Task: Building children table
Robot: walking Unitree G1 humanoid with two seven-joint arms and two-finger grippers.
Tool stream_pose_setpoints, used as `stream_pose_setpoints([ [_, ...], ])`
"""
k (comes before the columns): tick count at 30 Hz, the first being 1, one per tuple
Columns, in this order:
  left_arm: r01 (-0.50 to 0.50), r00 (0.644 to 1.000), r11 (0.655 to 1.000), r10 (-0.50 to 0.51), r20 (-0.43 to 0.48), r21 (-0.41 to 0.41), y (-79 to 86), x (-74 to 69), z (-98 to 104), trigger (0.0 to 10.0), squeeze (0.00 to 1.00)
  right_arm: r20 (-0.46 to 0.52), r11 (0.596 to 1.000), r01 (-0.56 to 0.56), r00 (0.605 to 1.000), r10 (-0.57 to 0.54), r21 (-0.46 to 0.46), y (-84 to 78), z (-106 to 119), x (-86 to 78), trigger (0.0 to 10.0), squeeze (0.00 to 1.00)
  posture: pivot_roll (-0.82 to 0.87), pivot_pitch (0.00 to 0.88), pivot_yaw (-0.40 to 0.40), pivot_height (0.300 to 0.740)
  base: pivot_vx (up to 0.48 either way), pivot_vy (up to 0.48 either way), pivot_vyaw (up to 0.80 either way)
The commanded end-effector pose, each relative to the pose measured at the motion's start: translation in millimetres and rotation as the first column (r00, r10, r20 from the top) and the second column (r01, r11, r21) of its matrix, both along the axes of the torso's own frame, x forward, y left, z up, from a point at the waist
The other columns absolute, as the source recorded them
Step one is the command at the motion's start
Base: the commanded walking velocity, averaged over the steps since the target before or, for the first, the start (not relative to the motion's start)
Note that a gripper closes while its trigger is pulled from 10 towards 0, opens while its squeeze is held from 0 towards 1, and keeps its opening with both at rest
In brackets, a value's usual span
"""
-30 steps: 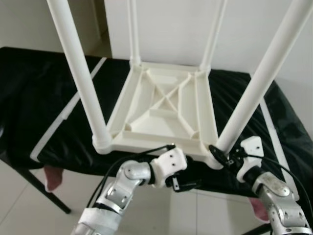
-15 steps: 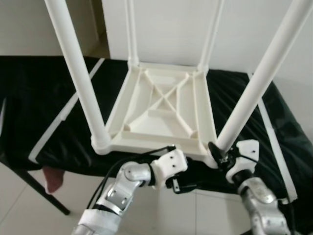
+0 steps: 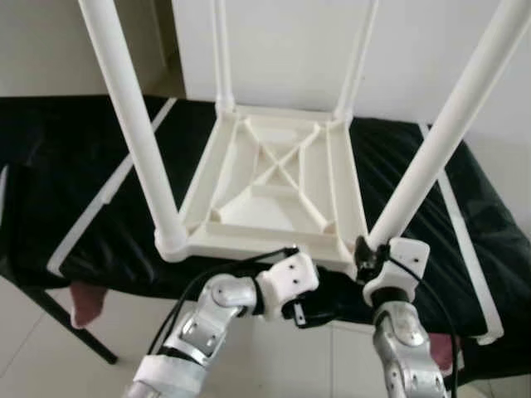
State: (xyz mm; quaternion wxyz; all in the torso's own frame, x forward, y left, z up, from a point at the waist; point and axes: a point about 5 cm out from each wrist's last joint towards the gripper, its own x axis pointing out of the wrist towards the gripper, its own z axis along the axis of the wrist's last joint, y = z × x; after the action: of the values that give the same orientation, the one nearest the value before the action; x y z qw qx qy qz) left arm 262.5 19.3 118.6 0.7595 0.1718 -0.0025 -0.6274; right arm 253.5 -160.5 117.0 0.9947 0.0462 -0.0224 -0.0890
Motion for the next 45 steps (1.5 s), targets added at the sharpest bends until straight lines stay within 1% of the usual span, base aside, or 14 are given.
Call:
stream_pose_setpoints([
  [1, -0.052, 0.998, 0.999, 0.052, 0.023, 0.001, 0.0, 1.7, 0, 10.0, 0.0, -0.07, 0.998, 0.022, 0.997, -0.018, 0.051, -0.4, -13, -2.4, 10.0, 0.0, -0.03, 0.02, -0.01, 0.74, 0.0, 0.0, 0.0],
  [3, -0.054, 0.998, 0.999, 0.054, 0.026, 0.001, 0.1, 2.8, 0, 10.0, 0.0, -0.068, 0.999, 0.015, 0.998, -0.012, 0.042, 0.9, -13, -2.2, 10.0, 0.0, -0.03, 0.016, -0.01, 0.74, 0.0, 0.0, 0.0],
  [4, -0.056, 0.998, 0.998, 0.056, 0.025, 0.001, 0.1, 3.1, 0, 10.0, 0.0, -0.067, 0.999, 0.012, 0.998, -0.01, 0.035, 1.6, -13, -2.1, 10.0, 0.54, -0.03, 0.014, -0.011, 0.74, 0.0, 0.0, 0.0],
  [6, -0.055, 0.998, 0.998, 0.055, 0.028, 0.003, 0.5, 2.8, 0, 10.0, 0.0, -0.064, 1.0, 0.011, 0.998, -0.009, 0.022, 2.4, -12, -1.9, 10.0, 0.54, -0.03, 0.013, -0.011, 0.74, 0.0, 0.0, 0.0],
  [7, -0.053, 0.998, 0.999, 0.053, 0.028, 0.006, 1.2, 2.1, 0, 10.0, 0.0, -0.06, 1.0, 0.004, 0.998, -0.003, 0.019, 3.0, -11, -1.9, 10.0, 1.0, -0.03, 0.011, -0.011, 0.74, 0.0, 0.0, 0.0],
  [15, -0.059, 0.998, 0.998, 0.059, 0.018, -0.007, 4.4, 4.2, 2, 10.0, 0.0, -0.017, 0.997, -0.077, 0.997, 0.077, -0.021, -2.4, -4, -2.2, 10.0, 1.0, -0.03, 0.002, -0.014, 0.74, 0.0, 0.0, 0.0],
  [20, -0.065, 0.998, 0.998, 0.065, 0.025, -0.012, 3.5, 7.3, 4, 10.0, 0.0, 0.003, 0.974, -0.222, 0.975, 0.223, -0.031, -8.1, 2, -1.4, 10.0, 1.0, -0.03, 0.0, -0.014, 0.74, 0.0, 0.0, 0.0],
  [21, -0.061, 0.998, 0.998, 0.061, 0.024, -0.016, 2.2, 6.3, 4, 10.0, 0.0, 0.002, 0.954, -0.291, 0.956, 0.292, -0.065, -10.9, 2, -1.4, 10.0, 0.0, -0.03, 0.0, -0.012, 0.74, 0.0, 0.0, 0.0],
  [25, -0.056, 0.998, 0.998, 0.057, 0.023, -0.015, 0.9, 5.0, 4, 10.0, 0.0, -0.003, 0.939, -0.334, 0.942, 0.335, -0.084, -17.3, 2, -0.3, 10.0, 0.0, -0.03, 0.0, -0.01, 0.74, 0.0, 0.0, 0.0],
  [36, -0.048, 0.998, 0.999, 0.048, 0.034, 0.002, 1.7, 4.8, 2, 10.0, 0.0, -0.08, 0.831, -0.514, 0.857, 0.509, -0.214, -43.4, 7, 1.3, 9.9, 0.0, -0.03, 0.0, -0.007, 0.74, 0.0, 0.0, 0.0],
  [37, -0.048, 0.998, 0.999, 0.048, 0.033, 0.001, 1.7, 4.7, 2, 10.0, 0.0, -0.086, 0.824, -0.527, 0.849, 0.521, -0.21, -43.5, 7, 0.9, 7.0, 0.0, -0.03, 0.0, -0.006, 0.74, 0.0, 0.0, 0.0],
  [40, -0.047, 0.998, 0.999, 0.047, 0.031, 0.001, 1.7, 4.6, 2, 10.0, 0.0, -0.091, 0.816, -0.541, 0.841, 0.534, -0.205, -43.7, 6, 0.5, 7.0, 0.0, -0.03, 0.0, -0.006, 0.74, 0.0, 0.0, 0.0],
  [42, -0.046, 0.998, 0.999, 0.046, 0.033, 0.003, 1.8, 4.2, 2, 10.0, 0.0, -0.109, 0.807, -0.554, 0.832, 0.544, -0.206, -45.1, 4, 0.0, 0.0, 0.0, -0.02, 0.0, -0.006, 0.74, 0.0, 0.0, 0.0],
  [45, -0.046, 0.998, 0.999, 0.046, 0.034, 0.003, 1.8, 4.1, 2, 10.0, 0.0, -0.116, 0.797, -0.568, 0.823, 0.556, -0.205, -45.9, 2, -0.7, 0.0, 0.0, -0.02, 0.0, -0.004, 0.74, 0.0, 0.0, 0.0],
])
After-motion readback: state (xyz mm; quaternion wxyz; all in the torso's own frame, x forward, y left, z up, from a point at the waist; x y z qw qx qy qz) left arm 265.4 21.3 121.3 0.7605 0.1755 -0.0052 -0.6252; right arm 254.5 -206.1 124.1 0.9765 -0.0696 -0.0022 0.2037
